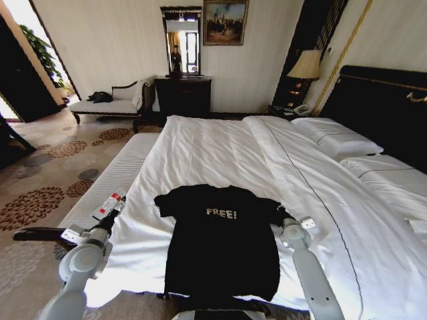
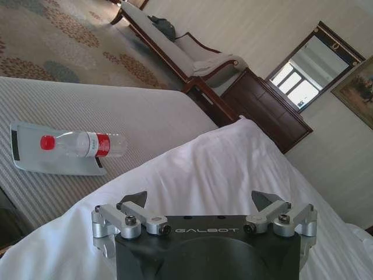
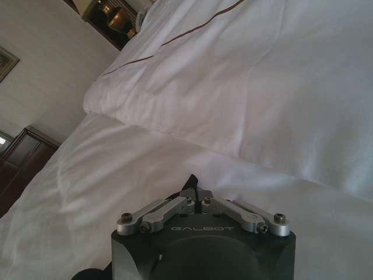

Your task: Fold the clothes on the bed.

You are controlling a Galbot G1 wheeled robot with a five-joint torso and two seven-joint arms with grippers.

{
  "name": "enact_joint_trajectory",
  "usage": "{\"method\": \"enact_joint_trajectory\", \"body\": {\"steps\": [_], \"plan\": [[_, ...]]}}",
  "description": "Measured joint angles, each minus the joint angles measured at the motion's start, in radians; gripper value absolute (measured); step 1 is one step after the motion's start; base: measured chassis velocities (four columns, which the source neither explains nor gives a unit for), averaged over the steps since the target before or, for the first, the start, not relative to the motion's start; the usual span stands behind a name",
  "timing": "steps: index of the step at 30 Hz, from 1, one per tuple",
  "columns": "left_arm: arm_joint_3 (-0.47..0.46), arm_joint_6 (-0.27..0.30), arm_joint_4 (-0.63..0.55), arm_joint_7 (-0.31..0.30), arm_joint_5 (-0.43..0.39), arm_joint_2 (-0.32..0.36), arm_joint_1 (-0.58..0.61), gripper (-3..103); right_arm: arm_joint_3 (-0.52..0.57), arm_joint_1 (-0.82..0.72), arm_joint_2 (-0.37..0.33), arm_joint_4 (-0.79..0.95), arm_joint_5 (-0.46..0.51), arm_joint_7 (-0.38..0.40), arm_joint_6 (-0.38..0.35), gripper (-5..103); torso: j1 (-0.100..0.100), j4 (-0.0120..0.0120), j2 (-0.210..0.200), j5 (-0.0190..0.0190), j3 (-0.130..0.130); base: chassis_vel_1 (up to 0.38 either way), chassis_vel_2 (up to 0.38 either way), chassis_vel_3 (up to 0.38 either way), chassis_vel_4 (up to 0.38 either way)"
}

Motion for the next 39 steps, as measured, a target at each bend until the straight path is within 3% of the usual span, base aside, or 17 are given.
{"method": "enact_joint_trajectory", "body": {"steps": [7,14,21,31,39], "plan": [[0.001,0.000,0.006,-0.002,0.019,-0.009,0.003,100,0.000,0.003,0.001,0.009,0.002,-0.005,0.014,0,0.000,0.0000,0.000,0.0001,0.000,0.000,0.000,0.000,0.000],[0.000,-0.001,0.010,-0.004,0.025,-0.011,0.005,100,-0.002,-0.034,0.010,0.138,-0.024,-0.001,0.035,0,0.000,-0.0001,0.000,0.0000,0.000,0.000,0.000,0.000,0.000],[0.008,-0.001,0.014,-0.005,0.042,-0.030,0.006,100,-0.095,-0.094,0.027,0.269,-0.101,-0.001,0.046,0,0.000,-0.0001,0.000,0.0000,0.000,0.000,0.000,0.000,0.000],[-0.006,-0.002,0.009,-0.005,0.049,-0.037,0.023,100,-0.242,-0.030,0.048,0.202,-0.208,-0.024,0.080,0,0.000,0.0001,0.000,-0.0001,0.000,0.000,0.000,0.000,0.000],[-0.013,-0.003,0.004,-0.005,0.054,-0.040,0.032,100,-0.285,-0.020,0.071,0.174,-0.233,-0.033,0.099,0,0.000,0.0001,0.000,-0.0002,0.000,0.000,0.000,0.000,0.000]]}}
